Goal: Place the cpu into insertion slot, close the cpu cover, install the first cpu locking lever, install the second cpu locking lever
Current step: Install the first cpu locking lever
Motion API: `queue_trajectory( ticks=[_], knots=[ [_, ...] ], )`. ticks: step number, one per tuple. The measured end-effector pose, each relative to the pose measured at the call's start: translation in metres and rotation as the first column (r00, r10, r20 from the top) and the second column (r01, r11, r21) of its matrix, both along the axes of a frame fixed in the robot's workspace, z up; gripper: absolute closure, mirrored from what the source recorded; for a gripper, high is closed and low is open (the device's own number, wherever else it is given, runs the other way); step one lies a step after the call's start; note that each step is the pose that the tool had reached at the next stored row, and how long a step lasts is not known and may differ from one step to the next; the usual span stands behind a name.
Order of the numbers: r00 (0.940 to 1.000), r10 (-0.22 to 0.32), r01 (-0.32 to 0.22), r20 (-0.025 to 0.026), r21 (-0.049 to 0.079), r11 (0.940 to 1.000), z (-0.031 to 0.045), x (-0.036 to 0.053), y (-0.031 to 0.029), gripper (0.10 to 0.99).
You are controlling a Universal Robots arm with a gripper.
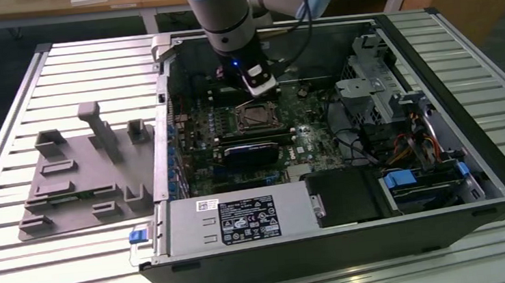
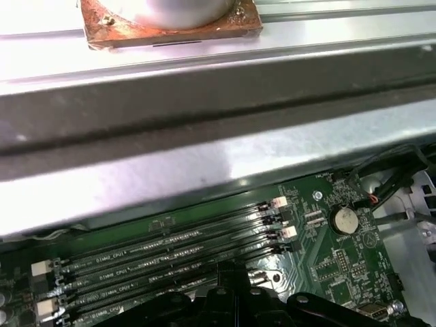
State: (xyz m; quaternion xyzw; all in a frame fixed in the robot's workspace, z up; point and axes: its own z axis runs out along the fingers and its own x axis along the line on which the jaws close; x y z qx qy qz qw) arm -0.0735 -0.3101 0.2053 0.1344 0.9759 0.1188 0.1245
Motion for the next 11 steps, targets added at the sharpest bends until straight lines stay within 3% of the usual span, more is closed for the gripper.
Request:
queue_trajectory(
  ticks=[11],
  knots=[
    [0.9984, -0.057, 0.057, 0.001, -0.001, 0.9984, -0.0022, -0.0029, 0.0051, 0.984]
  ],
)
